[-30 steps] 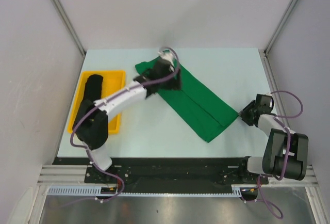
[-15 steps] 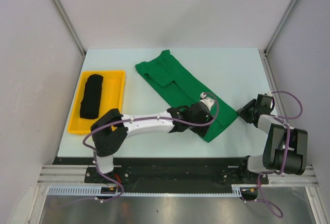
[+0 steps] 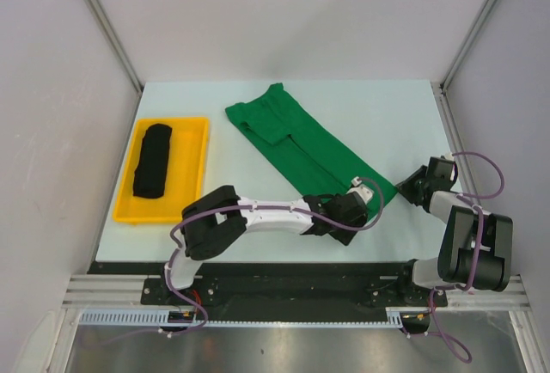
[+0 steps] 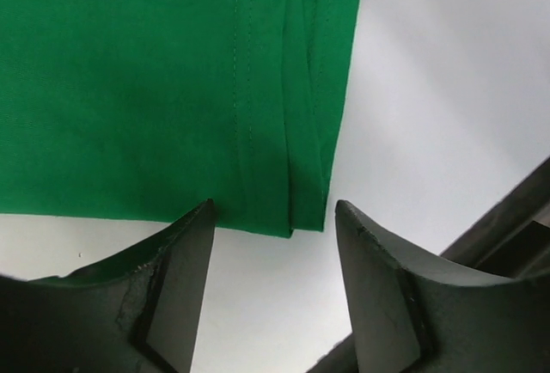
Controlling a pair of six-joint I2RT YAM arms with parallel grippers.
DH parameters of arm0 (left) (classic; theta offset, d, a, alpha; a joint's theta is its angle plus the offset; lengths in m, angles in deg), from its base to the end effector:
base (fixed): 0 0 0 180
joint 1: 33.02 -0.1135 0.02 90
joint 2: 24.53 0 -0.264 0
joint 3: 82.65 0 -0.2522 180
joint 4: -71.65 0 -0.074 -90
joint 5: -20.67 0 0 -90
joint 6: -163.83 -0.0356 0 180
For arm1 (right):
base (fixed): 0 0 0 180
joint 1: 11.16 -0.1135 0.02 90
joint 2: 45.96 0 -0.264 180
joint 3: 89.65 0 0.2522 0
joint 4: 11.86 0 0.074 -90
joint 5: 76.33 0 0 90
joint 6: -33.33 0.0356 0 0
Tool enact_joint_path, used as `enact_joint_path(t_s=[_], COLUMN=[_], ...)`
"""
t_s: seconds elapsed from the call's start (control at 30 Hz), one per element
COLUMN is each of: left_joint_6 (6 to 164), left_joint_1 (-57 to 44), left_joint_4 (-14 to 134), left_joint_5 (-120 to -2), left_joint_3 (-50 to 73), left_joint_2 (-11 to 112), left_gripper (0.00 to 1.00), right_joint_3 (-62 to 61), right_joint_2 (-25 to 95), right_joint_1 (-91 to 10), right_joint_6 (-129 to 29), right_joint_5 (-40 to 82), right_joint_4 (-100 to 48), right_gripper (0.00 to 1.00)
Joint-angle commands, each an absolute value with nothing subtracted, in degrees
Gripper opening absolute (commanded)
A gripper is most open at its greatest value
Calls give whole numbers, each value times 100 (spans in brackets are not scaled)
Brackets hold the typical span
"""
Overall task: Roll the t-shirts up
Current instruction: Roll the T-shirt to the center of the board.
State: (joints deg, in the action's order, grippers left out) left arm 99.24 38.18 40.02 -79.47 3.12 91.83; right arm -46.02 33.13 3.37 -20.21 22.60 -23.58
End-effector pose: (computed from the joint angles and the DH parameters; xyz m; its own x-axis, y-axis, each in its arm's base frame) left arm 0.1462 -0.4101 0.1671 -0.6202 0.5113 -0.5949 0.6999 0.7032 -0.1254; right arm 0.2431 -0.0573 0.1463 -0.4845 0.7320 -0.4790 0.5391 0.6810 0.4955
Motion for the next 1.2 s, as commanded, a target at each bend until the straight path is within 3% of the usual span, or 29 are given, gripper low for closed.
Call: enact_joint_path(t_s=[0.0, 0.13, 0.33, 0.47, 0.8, 1.17], left_joint_6=[9896, 9923, 9905, 9932, 10125, 10398], left_joint_1=[3923, 3993, 4151, 4274, 4354, 3748], left_joint_4=[4031, 4084, 4084, 4145, 4365, 4646], left_joint_5=[-8172, -8313, -8234, -7997, -7540, -6786], left_joint_3=[62, 141, 141, 220, 624, 1098], left_joint_2=[9351, 9395, 9386, 9272, 8736, 8165], left_gripper=[62, 52, 15, 5, 5, 8], right_joint_3=[-4627, -4618, -4610, -4610, -4548, -3793], right_joint_2=[3332, 3262, 2911, 2445, 1495, 2074], right_joint_1=[378, 378, 440, 677, 713, -429], right_joint_6=[-2011, -2020, -2081, -2178, -2380, -1968], right_joint_5=[2334, 2308, 2159, 1913, 1622, 1087], right_joint_4=[-2140, -2202, -2517, -3115, -4126, -4215], right_gripper=[24, 18, 5, 1, 0, 1])
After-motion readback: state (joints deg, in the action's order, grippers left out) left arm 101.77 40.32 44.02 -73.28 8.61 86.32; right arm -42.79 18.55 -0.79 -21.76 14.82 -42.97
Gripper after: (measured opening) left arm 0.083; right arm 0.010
